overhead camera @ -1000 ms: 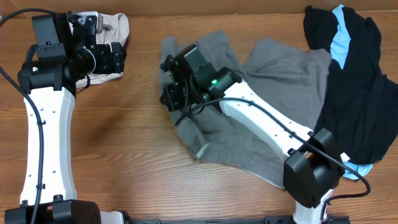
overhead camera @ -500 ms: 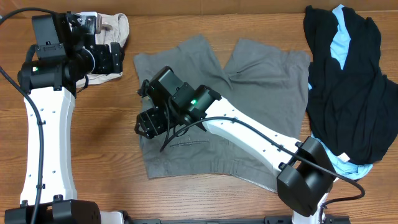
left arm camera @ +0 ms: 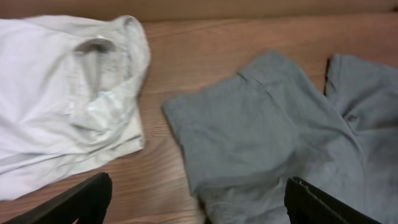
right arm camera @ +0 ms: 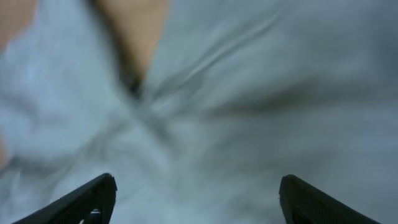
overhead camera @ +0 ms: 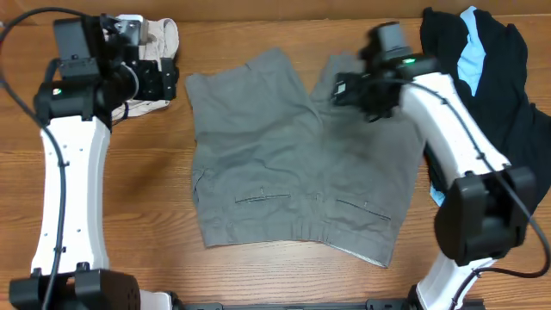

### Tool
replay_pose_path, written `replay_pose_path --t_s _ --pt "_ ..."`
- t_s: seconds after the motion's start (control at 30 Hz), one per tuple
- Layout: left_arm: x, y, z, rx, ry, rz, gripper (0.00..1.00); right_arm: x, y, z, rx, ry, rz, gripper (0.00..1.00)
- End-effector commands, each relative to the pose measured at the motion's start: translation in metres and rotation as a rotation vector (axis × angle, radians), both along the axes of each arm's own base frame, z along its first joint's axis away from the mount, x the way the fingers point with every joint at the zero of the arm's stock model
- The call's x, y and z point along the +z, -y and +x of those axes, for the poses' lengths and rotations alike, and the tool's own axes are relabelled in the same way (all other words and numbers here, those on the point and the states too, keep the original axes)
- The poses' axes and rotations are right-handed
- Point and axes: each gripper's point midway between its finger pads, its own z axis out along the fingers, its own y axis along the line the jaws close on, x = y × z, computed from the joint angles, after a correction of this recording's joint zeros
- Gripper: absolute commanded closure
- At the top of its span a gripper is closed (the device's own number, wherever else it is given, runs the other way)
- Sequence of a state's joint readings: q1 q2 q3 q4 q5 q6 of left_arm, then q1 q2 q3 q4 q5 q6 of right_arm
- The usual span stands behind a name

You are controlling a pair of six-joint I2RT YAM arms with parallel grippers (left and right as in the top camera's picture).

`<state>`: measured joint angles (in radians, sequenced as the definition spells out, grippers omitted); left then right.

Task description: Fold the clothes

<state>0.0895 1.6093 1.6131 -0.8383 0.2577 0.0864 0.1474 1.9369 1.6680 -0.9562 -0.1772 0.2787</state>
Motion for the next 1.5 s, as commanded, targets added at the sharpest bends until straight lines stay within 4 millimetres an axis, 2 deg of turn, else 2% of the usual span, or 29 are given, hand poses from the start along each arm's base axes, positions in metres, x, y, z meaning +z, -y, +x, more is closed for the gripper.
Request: replay_pose_path --t_s 0.0,0.07,0.1,0.13,0.37,0.6,0.7,0.77,0.9,1.03,1.13,1.2,1.33,1.47 --pt "-0.015 0.017 0.013 -0.060 -0.024 0.014 0.10 -0.019 0.035 0.021 -0.014 0.042 -0.043 0.16" --pt "-0.027 0.024 0.017 -0.076 -0.049 0.011 0.13 -0.029 0.053 0.038 -0.043 0.077 -0.046 0.21" --pt "-0.037 0.029 0.020 -0.088 -0.069 0.010 0.14 -0.040 0.062 0.052 -0.042 0.105 -0.055 0.23" --pt "-0.044 0.033 0.021 -0.096 -0.084 0.010 0.14 -0.047 0.065 0.058 -0.035 0.118 -0.060 0.27" --pt "-0.062 0.043 0.024 -0.118 -0.126 0.010 0.14 -0.097 0.068 0.082 -0.020 0.136 -0.085 0.36" --pt "-0.062 0.043 0.027 -0.118 -0.117 0.010 0.14 -0.143 0.066 0.094 -0.043 0.128 -0.073 0.38" --pt "-0.062 0.043 0.028 -0.118 -0.113 0.011 0.13 -0.162 0.058 0.099 -0.031 0.137 -0.050 0.38" --pt "-0.061 0.043 0.028 -0.118 -0.111 0.011 0.13 -0.172 0.045 0.106 -0.005 0.163 -0.027 0.38" --pt "-0.060 0.043 0.030 -0.118 -0.101 0.011 0.14 -0.178 0.016 0.121 0.049 0.247 0.013 0.38" --pt "-0.058 0.043 0.032 -0.118 -0.091 0.011 0.14 -0.164 -0.013 0.136 0.093 0.349 0.022 0.37" --pt "-0.058 0.043 0.033 -0.118 -0.088 0.011 0.13 -0.150 -0.015 0.146 0.050 0.358 0.037 0.26" --pt "-0.058 0.043 0.033 -0.118 -0.087 0.012 0.13 -0.127 -0.004 0.150 0.013 0.329 0.044 0.21" --pt "-0.053 0.043 0.035 -0.117 -0.069 0.012 0.12 -0.059 0.026 0.146 -0.035 0.277 0.032 0.00" --pt "-0.045 0.043 0.038 -0.118 -0.050 0.013 0.12 0.010 0.053 0.125 -0.080 0.250 0.026 0.00"
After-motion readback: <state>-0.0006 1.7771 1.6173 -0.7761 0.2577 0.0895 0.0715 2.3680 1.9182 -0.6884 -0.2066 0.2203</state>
